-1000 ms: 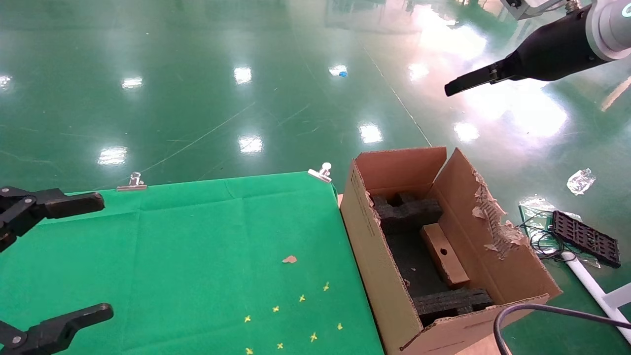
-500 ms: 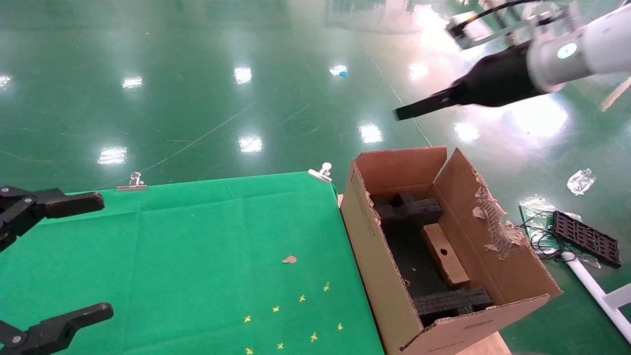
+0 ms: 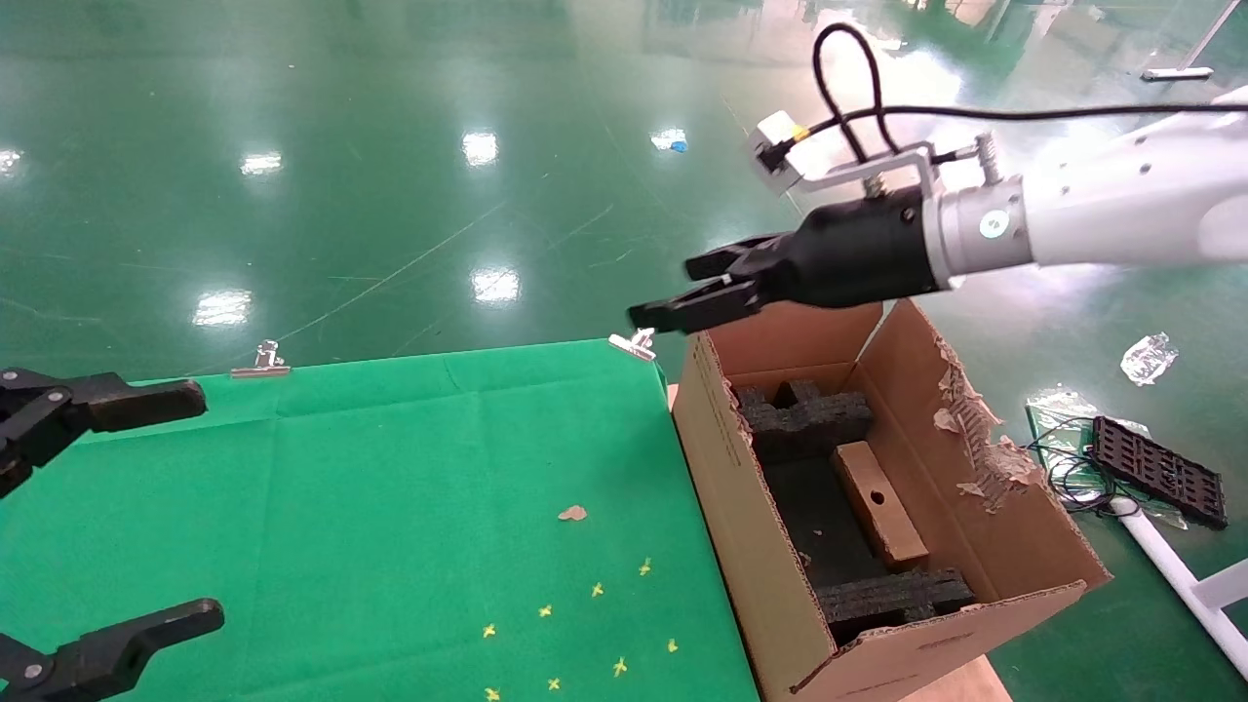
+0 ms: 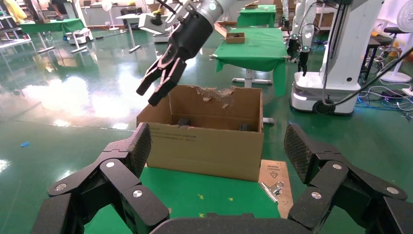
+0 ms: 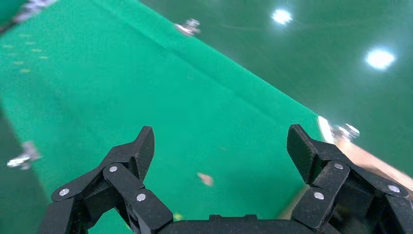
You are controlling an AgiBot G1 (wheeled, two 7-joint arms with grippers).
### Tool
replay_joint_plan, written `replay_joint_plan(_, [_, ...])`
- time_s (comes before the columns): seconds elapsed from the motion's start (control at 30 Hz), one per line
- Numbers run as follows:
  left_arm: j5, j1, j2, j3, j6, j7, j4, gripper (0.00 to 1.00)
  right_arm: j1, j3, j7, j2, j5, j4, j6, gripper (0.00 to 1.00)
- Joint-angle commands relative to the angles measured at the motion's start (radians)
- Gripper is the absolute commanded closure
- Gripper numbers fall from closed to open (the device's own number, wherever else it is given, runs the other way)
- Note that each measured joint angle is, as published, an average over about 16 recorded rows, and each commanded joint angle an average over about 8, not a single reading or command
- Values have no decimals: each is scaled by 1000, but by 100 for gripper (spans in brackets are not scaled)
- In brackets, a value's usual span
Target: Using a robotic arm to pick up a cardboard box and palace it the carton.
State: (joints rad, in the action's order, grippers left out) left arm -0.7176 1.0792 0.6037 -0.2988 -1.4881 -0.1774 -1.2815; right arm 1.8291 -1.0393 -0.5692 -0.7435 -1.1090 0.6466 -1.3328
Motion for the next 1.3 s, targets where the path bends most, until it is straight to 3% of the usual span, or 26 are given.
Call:
replay_joint_plan(0.03, [0,0,0,0,0,0,0,0,-42,42,21,7,21,35,-9,0])
replay_joint_plan(1.07, [1,0,-1,-2,1,1,0,0,-672,677,340,118,337,568,-145,0])
replay_joint_plan(1.3, [1,0,-1,-2,1,1,0,0,-775,780,387,135,389,654,-167,0])
